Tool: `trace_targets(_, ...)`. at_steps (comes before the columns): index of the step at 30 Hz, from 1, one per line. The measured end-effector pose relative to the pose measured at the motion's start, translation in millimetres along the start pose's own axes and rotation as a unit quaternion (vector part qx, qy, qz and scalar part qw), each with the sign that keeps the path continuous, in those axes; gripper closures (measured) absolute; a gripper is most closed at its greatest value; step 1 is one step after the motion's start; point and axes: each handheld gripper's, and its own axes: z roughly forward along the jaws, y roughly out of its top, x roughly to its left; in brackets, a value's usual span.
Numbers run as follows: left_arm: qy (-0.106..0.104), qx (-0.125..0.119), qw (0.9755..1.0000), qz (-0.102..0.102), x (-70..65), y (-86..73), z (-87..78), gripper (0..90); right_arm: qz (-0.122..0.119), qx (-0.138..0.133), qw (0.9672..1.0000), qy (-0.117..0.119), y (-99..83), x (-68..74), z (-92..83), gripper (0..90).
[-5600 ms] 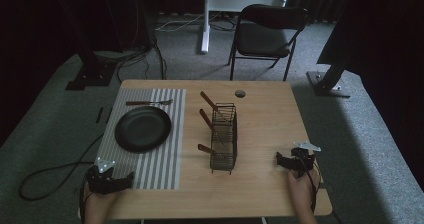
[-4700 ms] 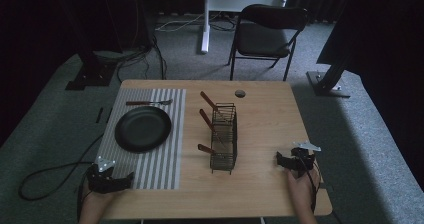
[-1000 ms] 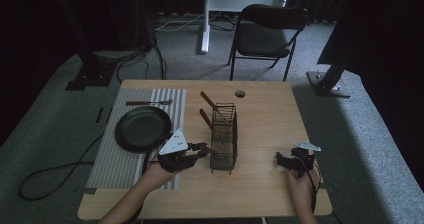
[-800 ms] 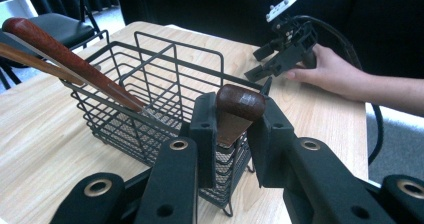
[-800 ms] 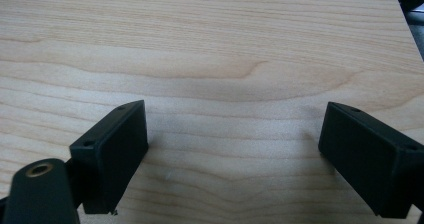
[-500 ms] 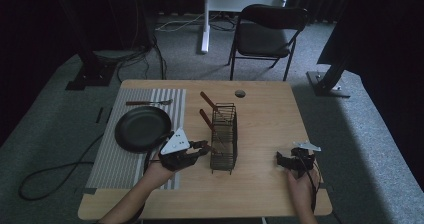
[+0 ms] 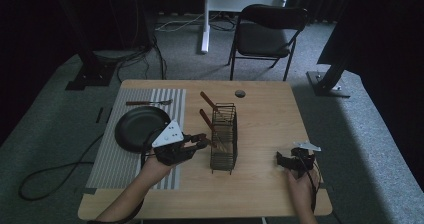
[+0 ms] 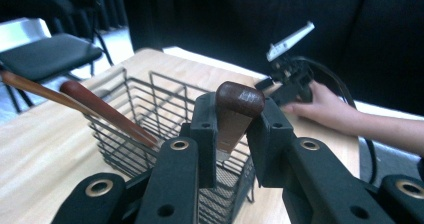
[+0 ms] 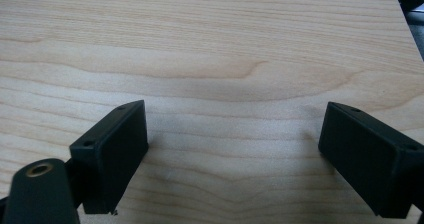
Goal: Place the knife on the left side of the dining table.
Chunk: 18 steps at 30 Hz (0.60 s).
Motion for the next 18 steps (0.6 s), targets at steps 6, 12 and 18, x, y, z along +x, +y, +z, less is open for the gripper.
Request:
trace_targets(6,-0.003,-0.004,0.9999,0.014,-1.6,16.3,-13.1,75.5,0.000,0.000,1.0000,0.000,0.0,0.0,0.0,11.3)
trace_targets(12,0.009,-0.018,0.9997,0.017,-1.4,25.0,-28.6,75.5,0.000,0.000,1.0000,0.000,0.0,0.0,0.0,11.3)
trace_targets(18,0.019,-0.029,0.9992,0.018,2.5,29.9,-48.3,75.5,0.000,0.000,1.0000,0.000,0.0,0.0,0.0,11.3)
